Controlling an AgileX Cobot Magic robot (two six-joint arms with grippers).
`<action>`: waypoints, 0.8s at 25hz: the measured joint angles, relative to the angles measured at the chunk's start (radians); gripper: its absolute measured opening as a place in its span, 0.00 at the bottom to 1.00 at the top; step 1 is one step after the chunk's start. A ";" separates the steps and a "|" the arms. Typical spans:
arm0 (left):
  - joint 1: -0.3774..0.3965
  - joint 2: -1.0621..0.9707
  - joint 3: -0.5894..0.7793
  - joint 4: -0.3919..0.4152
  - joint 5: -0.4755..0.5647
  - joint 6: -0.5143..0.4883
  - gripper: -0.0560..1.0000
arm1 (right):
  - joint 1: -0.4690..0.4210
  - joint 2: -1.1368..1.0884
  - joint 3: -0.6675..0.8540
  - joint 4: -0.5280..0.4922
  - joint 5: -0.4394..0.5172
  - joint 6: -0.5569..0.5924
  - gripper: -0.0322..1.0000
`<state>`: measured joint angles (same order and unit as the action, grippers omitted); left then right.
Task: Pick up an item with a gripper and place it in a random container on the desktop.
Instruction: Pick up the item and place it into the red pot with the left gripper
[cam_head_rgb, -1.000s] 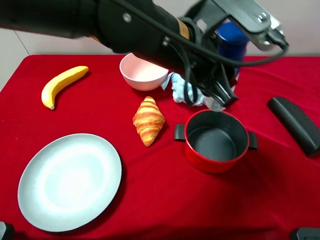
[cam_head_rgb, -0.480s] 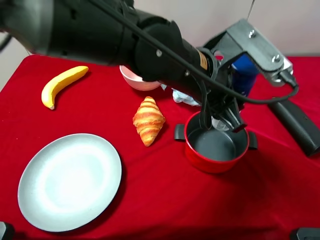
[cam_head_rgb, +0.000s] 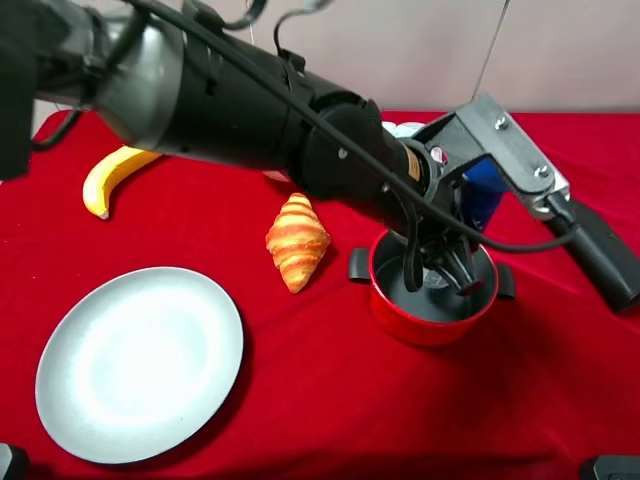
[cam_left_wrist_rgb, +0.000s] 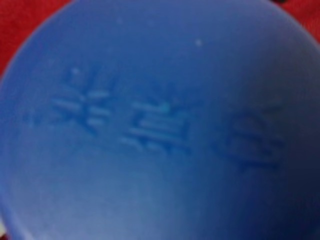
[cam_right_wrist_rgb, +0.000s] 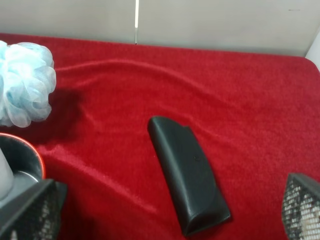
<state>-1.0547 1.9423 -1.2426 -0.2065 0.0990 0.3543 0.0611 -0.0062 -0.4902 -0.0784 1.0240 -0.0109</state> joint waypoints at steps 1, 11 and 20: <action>-0.001 0.005 0.000 0.000 0.000 0.000 0.52 | 0.000 0.000 0.000 0.000 0.000 0.000 0.70; -0.001 0.058 0.001 0.000 0.019 0.000 0.52 | 0.000 0.000 0.000 0.001 0.000 0.000 0.70; -0.001 0.059 0.001 0.000 0.027 0.000 0.52 | 0.000 0.000 0.000 0.001 0.000 0.000 0.70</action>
<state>-1.0555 2.0016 -1.2417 -0.2068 0.1261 0.3543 0.0611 -0.0062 -0.4902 -0.0776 1.0240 -0.0109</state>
